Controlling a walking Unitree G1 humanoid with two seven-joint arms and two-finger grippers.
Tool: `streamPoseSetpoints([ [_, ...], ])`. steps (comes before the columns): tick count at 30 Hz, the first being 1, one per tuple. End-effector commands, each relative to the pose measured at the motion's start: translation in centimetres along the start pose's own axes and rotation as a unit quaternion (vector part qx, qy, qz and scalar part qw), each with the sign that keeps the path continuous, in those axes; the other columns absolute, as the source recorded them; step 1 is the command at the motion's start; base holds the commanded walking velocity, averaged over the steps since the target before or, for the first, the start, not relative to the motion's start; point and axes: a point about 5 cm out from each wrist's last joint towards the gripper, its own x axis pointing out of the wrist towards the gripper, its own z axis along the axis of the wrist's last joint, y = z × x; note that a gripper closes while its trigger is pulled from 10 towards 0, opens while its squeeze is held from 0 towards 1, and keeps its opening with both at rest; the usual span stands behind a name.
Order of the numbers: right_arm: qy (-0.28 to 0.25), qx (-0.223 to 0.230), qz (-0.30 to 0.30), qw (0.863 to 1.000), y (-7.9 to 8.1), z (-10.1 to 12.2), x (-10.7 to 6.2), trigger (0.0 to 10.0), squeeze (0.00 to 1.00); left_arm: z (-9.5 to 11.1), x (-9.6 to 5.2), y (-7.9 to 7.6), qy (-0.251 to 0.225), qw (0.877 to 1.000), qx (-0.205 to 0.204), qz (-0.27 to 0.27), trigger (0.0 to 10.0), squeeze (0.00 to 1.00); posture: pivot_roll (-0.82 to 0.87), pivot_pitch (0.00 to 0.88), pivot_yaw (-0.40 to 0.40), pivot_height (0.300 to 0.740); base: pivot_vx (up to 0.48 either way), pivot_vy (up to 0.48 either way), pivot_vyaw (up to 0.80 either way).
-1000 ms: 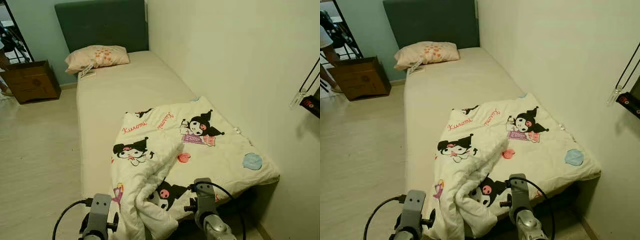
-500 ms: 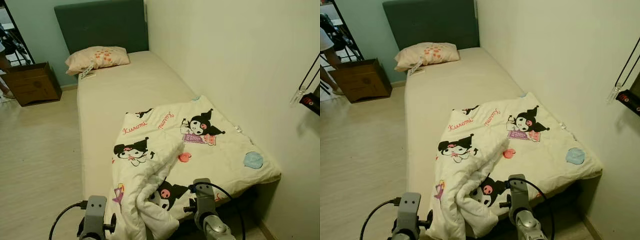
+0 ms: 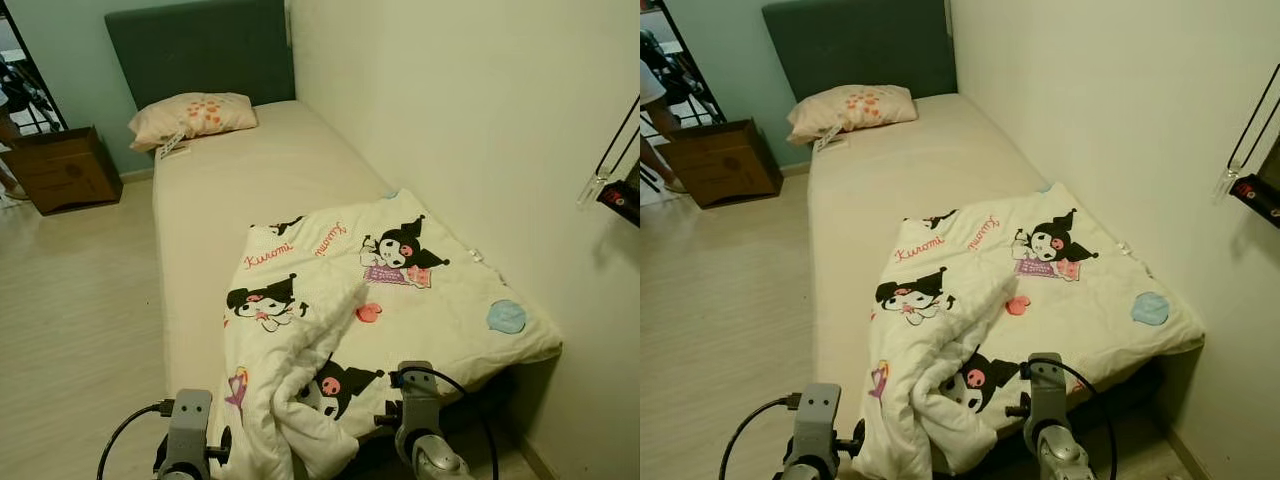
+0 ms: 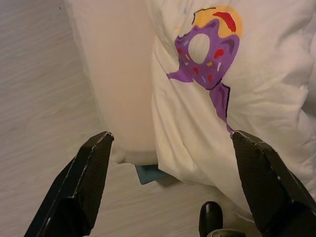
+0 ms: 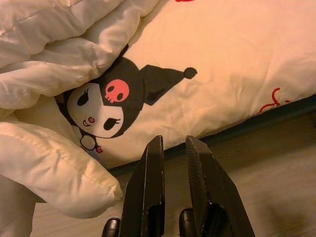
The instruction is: Clean up the room
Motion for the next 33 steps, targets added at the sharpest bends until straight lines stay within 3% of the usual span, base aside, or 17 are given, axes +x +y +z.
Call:
streamPoseSetpoints([
  [1,0.001,0.0,0.001,1.0,0.3,-0.4,-0.1,10.0,0.0,-0.6,-0.1,0.2,0.017,1.0,-0.004,0.008,10.0,0.0,-0.05,0.095,0.026,0.74,0.0,0.0,0.0],
  [18,0.018,-0.017,-0.003,1.0,0.1,-1.4,-0.5,10.0,0.0,-1.8,-0.8,-0.1,0.033,0.999,-0.013,0.01,10.0,0.0,-0.06,0.107,-0.02,0.74,0.0,0.0,0.0],
  [33,0.007,0.0,0.005,1.0,0.6,-1.4,-0.5,10.0,0.0,-1.7,-0.7,0.1,0.034,0.999,0.006,0.001,10.0,0.0,-0.04,0.115,0.007,0.74,0.0,0.0,0.0],
])
